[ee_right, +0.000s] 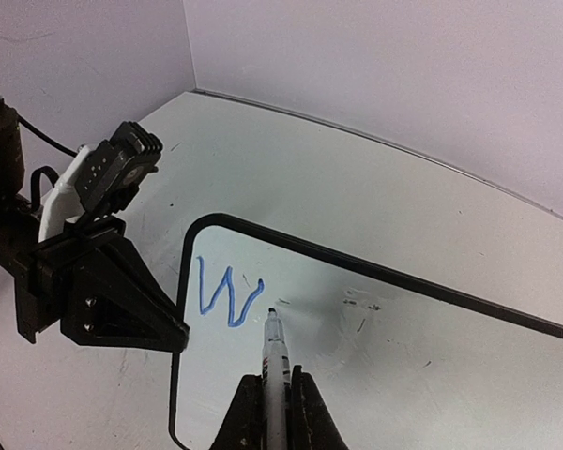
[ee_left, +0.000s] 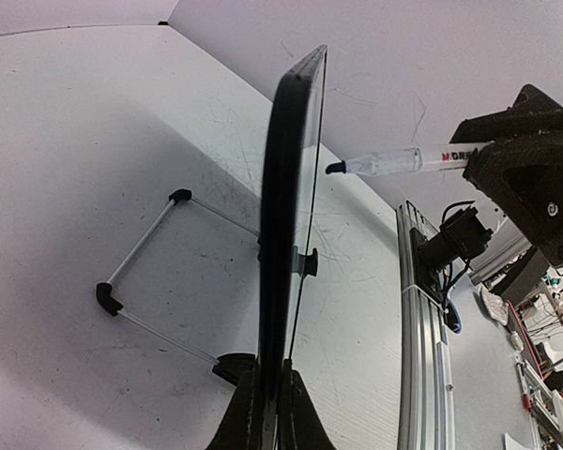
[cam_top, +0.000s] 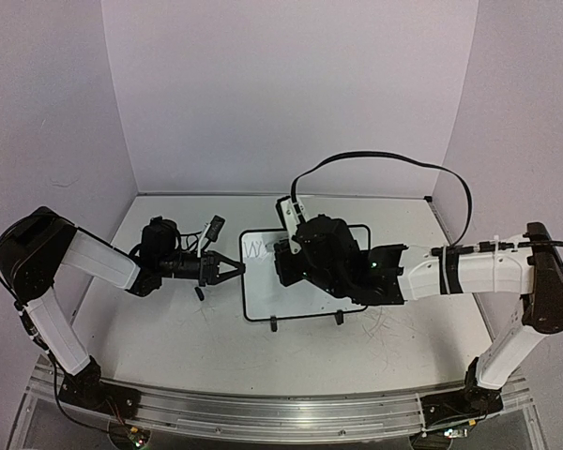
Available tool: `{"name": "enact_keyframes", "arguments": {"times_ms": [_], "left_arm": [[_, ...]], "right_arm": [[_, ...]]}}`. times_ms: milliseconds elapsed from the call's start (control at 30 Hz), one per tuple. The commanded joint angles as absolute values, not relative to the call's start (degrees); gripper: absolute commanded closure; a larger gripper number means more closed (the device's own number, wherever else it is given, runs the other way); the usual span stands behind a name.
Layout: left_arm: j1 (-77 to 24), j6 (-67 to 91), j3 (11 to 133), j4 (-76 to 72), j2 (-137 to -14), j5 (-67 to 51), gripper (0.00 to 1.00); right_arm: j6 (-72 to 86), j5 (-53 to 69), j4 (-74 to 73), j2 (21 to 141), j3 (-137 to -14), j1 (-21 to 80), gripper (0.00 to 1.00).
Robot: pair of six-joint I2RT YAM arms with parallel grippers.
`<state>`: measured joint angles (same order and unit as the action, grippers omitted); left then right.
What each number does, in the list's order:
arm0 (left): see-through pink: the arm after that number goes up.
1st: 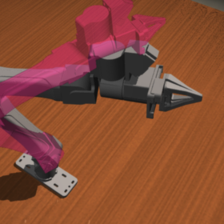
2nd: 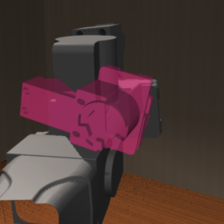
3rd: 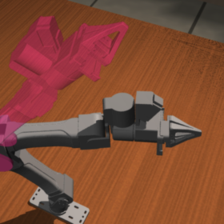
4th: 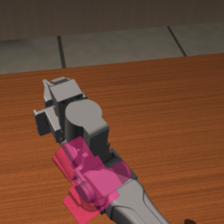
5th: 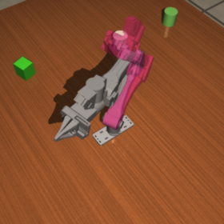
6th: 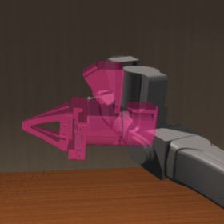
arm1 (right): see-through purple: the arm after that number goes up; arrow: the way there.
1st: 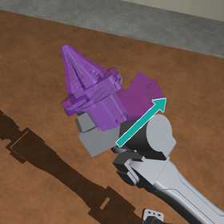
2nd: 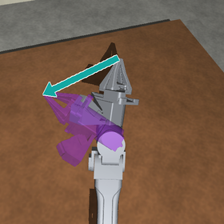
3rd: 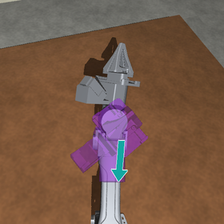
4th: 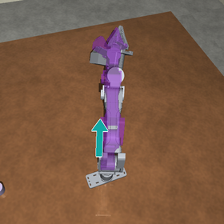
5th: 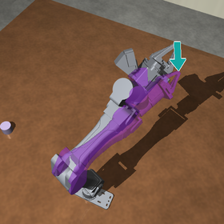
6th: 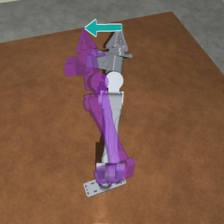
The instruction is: Write a sentence on the whiteboard
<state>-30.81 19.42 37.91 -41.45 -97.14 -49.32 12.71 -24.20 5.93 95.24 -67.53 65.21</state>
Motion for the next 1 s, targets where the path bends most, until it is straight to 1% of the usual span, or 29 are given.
{"name": "enact_keyframes", "arguments": {"times_ms": [0, 533, 967], "left_arm": [[-31.6, 19.1, 39.1, -40.7, -95.4, -51.4, 1.0], [-31.7, 19.0, 39.2, -40.6, -95.5, -51.5, 1.0], [-31.7, 19.0, 39.3, -40.6, -95.4, -51.5, 1.0]], "right_arm": [[13.9, -26.8, 5.9, 95.4, -68.3, 65.0, 1.0], [14.0, -25.4, 5.4, 96.7, -69.3, 65.0, 1.0], [13.8, -27.3, 5.4, 97.7, -70.5, 65.0, 1.0]]}}
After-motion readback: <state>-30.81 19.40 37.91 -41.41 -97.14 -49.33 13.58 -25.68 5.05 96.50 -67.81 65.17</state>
